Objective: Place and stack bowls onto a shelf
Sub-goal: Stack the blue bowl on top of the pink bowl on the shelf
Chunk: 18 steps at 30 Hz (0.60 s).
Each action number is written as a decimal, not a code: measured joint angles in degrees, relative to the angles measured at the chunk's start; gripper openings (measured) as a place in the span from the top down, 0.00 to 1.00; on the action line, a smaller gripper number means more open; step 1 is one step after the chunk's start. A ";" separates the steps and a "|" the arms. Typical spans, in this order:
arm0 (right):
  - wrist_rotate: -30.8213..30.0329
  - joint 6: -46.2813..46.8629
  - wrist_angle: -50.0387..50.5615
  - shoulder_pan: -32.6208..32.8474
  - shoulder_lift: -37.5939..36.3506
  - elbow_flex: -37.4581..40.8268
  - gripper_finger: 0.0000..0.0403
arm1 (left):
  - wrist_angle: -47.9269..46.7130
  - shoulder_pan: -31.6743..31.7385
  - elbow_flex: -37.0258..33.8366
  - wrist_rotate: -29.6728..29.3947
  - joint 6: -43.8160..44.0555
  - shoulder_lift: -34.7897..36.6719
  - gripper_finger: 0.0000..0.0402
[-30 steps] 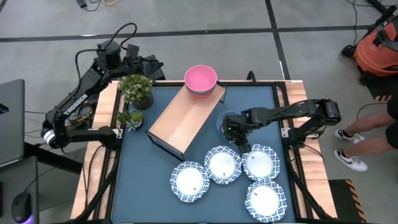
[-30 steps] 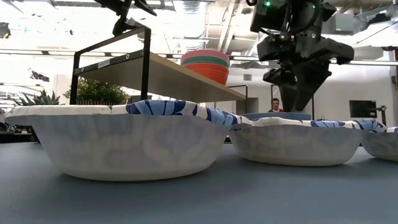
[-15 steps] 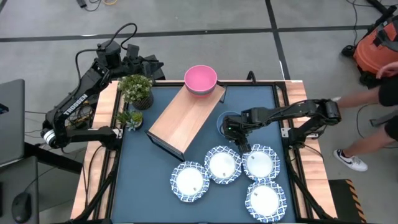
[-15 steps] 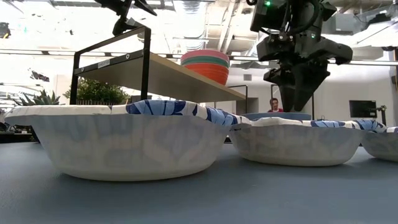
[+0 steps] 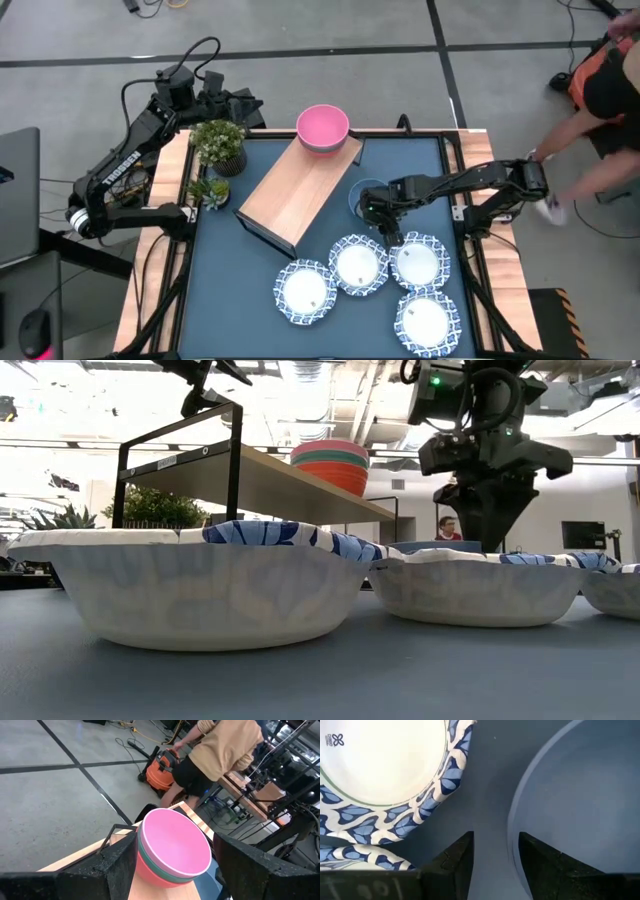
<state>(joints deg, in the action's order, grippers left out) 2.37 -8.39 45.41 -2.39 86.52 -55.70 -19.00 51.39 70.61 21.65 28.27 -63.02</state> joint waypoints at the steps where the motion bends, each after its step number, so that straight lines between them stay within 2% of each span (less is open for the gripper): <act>1: -0.05 -0.20 -0.03 0.00 0.00 0.00 0.55 | 0.00 -0.02 0.00 -0.02 0.00 0.00 0.39; 9: -0.59 -2.14 -0.09 -0.45 0.00 0.00 0.55 | 0.00 0.00 0.00 -0.04 0.00 0.00 0.39; 18: 0.15 -1.21 -4.95 -1.17 0.00 3.36 0.55 | 0.00 -0.01 0.00 -0.02 0.94 0.00 0.39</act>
<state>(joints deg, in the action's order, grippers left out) 2.52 -9.60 40.46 -3.56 86.52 -52.34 -19.00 51.39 70.61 21.63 29.21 -63.02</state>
